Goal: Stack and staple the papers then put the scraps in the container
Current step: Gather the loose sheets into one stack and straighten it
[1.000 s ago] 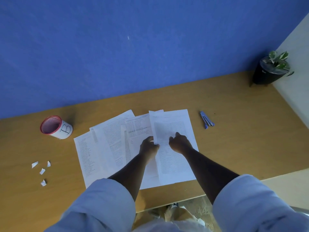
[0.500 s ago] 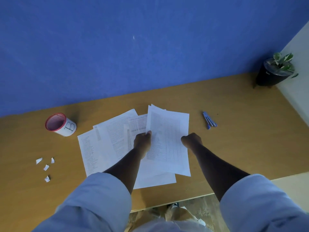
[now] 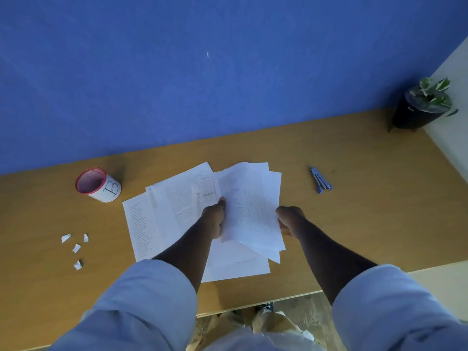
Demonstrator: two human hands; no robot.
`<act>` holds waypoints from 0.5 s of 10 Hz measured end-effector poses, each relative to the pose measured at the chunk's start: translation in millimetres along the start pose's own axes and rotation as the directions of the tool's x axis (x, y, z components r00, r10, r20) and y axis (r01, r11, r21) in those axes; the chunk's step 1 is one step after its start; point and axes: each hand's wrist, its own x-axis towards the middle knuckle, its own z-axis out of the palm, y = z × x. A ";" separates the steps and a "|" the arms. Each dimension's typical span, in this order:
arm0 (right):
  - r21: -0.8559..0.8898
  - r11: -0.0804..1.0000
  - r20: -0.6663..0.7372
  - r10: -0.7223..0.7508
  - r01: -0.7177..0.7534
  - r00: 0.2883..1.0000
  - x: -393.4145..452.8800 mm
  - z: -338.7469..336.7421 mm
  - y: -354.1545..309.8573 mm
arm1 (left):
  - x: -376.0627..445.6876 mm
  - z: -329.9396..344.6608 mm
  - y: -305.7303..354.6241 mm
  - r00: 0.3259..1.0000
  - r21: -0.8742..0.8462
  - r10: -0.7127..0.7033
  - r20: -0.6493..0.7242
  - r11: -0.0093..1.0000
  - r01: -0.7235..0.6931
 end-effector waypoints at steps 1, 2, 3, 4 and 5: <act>0.026 0.999 -0.010 0.046 -0.046 0.999 1.5 1.5 -1.8 | 5.0 -5.5 -0.3 0.994 -0.071 -0.042 0.098 0.996 0.049; 0.093 0.991 -0.006 0.092 -0.091 0.996 1.0 2.4 -5.4 | 0.3 -6.0 1.9 0.989 -0.109 -0.069 0.132 0.991 0.083; 0.154 0.987 -0.024 0.056 -0.052 0.998 0.6 3.1 -12.3 | 8.9 -7.1 -0.3 0.999 0.138 0.041 -0.015 0.990 -0.039; 0.105 0.994 -0.061 -0.032 0.038 0.998 -0.2 0.2 -17.9 | 12.3 -11.1 -0.7 0.977 0.299 0.179 -0.116 0.944 -0.138; 0.029 0.984 -0.081 -0.171 0.174 0.982 -0.6 -3.4 -20.0 | 10.5 -17.4 2.2 0.948 0.326 0.281 -0.149 0.919 -0.221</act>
